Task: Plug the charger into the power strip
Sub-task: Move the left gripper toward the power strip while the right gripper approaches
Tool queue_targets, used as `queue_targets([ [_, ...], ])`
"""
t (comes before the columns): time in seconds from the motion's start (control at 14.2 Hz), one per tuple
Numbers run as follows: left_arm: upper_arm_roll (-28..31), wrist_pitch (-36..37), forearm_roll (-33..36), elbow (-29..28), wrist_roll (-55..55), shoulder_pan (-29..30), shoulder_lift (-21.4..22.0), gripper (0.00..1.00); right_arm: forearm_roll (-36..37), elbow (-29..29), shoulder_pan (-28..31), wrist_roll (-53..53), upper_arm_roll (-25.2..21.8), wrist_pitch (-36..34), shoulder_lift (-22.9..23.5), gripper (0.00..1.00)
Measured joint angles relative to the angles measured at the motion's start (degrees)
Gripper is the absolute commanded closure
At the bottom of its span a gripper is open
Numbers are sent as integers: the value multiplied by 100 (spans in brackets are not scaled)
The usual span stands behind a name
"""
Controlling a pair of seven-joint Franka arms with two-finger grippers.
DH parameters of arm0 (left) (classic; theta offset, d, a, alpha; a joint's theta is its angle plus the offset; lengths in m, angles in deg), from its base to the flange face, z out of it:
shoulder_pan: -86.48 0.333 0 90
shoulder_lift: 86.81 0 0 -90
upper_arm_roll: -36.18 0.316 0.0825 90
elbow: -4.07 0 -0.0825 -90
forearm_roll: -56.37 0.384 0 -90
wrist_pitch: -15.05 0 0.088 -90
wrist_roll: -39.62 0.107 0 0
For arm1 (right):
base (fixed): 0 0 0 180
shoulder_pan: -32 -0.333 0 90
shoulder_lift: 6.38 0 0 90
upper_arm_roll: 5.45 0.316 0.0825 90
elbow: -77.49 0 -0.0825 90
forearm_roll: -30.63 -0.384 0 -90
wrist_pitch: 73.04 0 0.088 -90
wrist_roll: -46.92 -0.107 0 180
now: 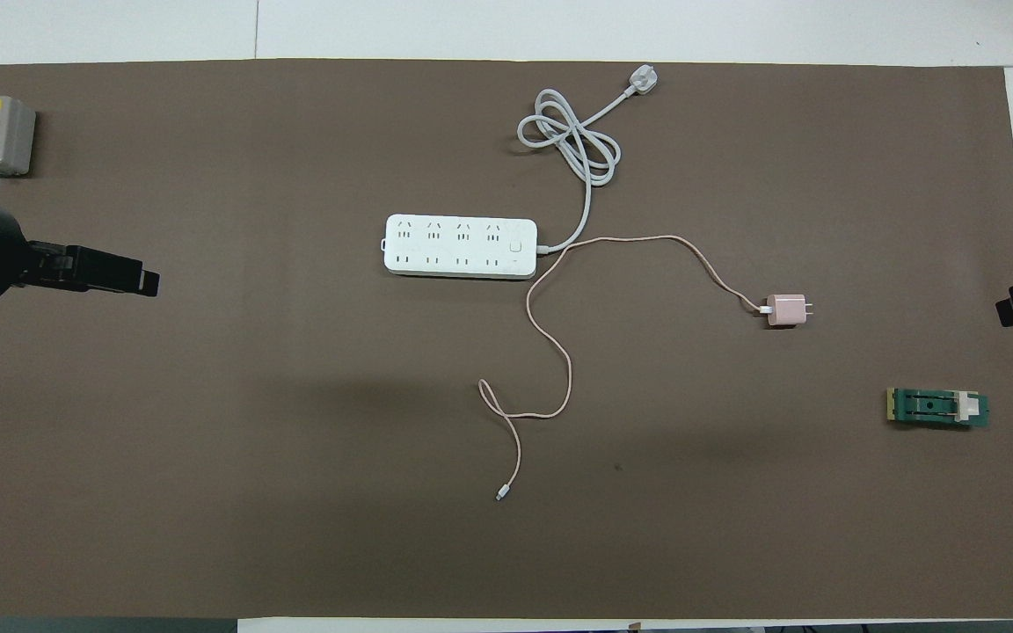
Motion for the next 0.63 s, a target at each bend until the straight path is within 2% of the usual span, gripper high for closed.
queue_targets([
  [0.42,-2,-77,-2416,-646,779,4,-180,0,-940,-686,282,-2527,-7,38,32,0],
  [0.63,-30,-77,-3642,-948,1132,-60,-406,0,-1630,-1256,393,-3768,-6,444,52,0],
])
